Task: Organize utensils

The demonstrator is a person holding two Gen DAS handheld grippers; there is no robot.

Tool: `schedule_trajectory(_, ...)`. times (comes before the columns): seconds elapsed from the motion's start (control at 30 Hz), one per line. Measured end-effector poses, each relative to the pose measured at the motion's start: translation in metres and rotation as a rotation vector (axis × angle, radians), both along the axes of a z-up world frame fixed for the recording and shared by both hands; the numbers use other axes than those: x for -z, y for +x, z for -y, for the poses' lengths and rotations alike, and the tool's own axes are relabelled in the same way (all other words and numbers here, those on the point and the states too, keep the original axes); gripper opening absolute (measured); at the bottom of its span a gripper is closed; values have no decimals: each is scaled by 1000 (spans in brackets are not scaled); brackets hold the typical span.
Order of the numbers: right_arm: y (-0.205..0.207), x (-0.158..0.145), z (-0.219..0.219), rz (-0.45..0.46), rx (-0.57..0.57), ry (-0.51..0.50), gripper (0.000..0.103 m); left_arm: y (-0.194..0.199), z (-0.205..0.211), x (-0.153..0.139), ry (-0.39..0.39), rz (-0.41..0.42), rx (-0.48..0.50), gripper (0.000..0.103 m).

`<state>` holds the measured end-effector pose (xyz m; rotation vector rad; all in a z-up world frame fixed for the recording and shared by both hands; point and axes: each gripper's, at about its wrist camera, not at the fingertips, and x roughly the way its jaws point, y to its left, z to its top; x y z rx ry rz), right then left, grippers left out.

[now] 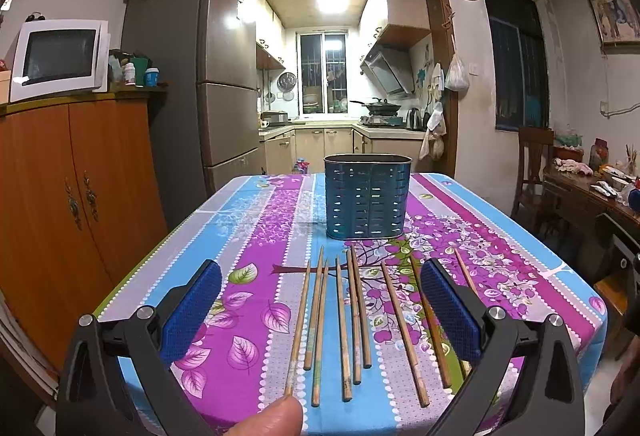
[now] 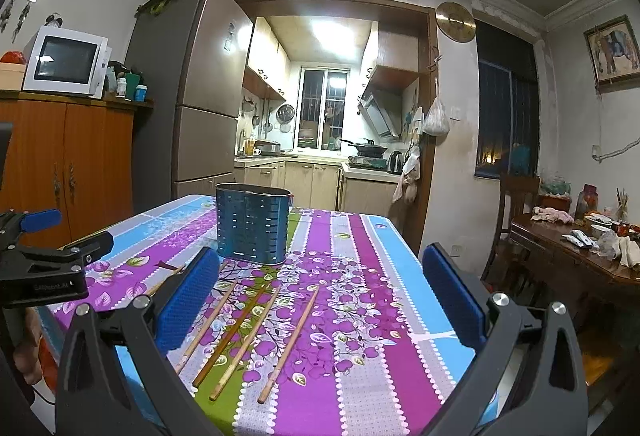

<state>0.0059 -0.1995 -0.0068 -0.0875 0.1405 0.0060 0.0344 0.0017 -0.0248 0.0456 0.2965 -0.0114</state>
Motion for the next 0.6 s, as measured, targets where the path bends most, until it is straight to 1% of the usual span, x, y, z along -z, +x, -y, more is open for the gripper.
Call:
schedule_trajectory(0.53, 3, 0, 0, -8, 0, 1, 98, 1, 10, 1, 7, -4, -9, 100)
schedule_trajectory(0.57, 3, 1, 0, -10, -1, 1, 98, 1, -3, 1, -1, -5, -5, 100)
schedule_trajectory(0.6, 3, 1, -1, -9, -1, -1, 98, 1, -3, 1, 1, -5, -5, 100)
